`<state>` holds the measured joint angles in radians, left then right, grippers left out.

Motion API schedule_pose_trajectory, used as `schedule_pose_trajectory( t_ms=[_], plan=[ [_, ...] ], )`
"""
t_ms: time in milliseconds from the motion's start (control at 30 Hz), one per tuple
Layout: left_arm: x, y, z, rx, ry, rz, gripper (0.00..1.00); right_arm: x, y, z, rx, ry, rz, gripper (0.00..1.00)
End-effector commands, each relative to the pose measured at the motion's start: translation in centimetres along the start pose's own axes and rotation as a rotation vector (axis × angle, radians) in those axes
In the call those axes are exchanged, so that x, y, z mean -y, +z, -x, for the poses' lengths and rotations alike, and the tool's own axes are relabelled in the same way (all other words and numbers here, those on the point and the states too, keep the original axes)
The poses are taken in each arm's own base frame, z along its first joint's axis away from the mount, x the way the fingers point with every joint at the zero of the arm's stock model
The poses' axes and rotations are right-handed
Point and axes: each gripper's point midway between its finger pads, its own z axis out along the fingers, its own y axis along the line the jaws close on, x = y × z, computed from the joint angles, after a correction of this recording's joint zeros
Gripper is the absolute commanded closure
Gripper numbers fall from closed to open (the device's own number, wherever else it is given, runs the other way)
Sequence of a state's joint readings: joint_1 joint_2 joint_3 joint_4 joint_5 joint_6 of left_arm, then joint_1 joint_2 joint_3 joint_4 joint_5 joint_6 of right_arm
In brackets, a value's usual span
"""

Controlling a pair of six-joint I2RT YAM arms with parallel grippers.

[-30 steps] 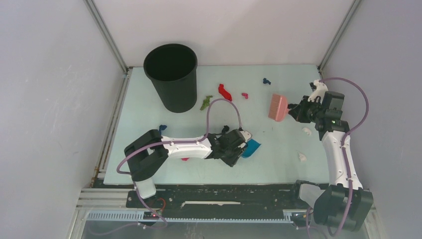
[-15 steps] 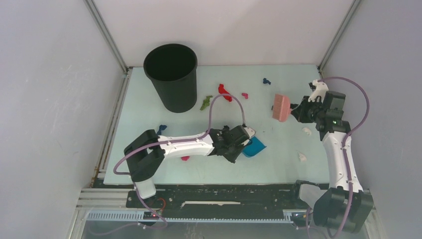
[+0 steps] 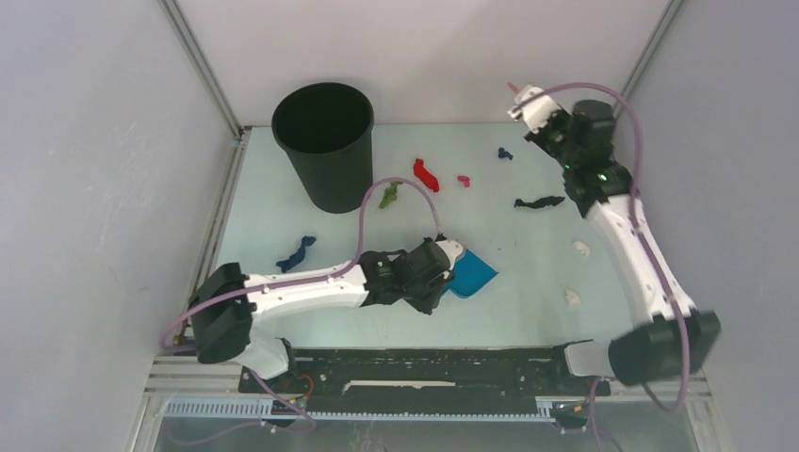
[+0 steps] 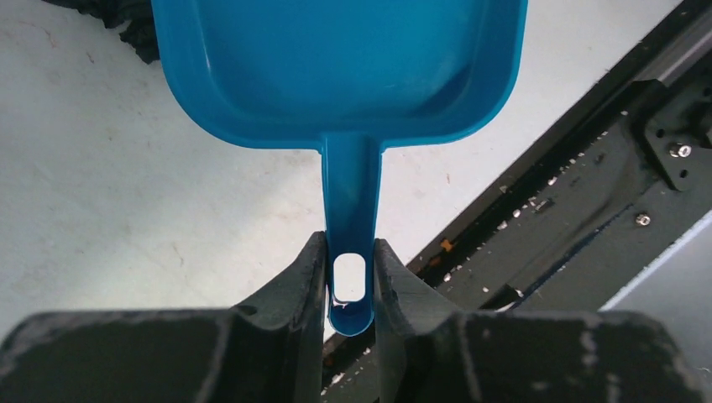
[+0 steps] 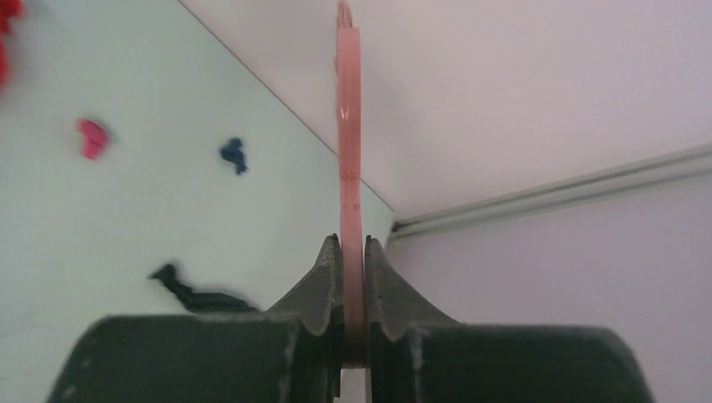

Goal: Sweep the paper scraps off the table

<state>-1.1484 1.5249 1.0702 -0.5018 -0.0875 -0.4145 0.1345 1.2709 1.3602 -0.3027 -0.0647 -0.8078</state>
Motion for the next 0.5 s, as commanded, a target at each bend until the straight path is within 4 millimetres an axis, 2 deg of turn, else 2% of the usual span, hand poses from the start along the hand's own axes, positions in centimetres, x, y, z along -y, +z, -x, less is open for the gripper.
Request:
schedule_pose_trajectory(
  t_ms=[0, 67, 133, 267, 400, 467],
  plan=[
    [1.7, -1.7, 1.2, 0.103, -0.049, -0.039, 1.00, 3.3, 3.5, -2.2, -0.239, -0.285, -0.134, 1.00],
    [1.8, -1.7, 0.6, 0.102, -0.029, -0.031, 1.00, 3.4, 3.1, -4.2, -0.351, -0.245, -0.140, 1.00],
    [1.7, -1.6, 0.3, 0.105, -0.008, -0.017, 1.00, 3.3, 1.5, -6.7, -0.449, -0.154, -0.144, 1.00],
    [2.1, -1.4, 0.0, 0.101, 0.018, -0.036, 1.00, 2.8, -3.9, -11.9, -0.647, 0.124, -0.177, 1.00],
    [2.7, -1.0, -0.4, 0.073, 0.064, -0.072, 0.99, 1.2, -9.4, -16.4, -0.824, 0.372, -0.174, 1.00],
    [3.0, -0.8, -0.5, 0.059, 0.084, -0.086, 0.99, 0.2, -11.6, -18.3, -0.919, 0.440, -0.176, 1.00]
  ],
)
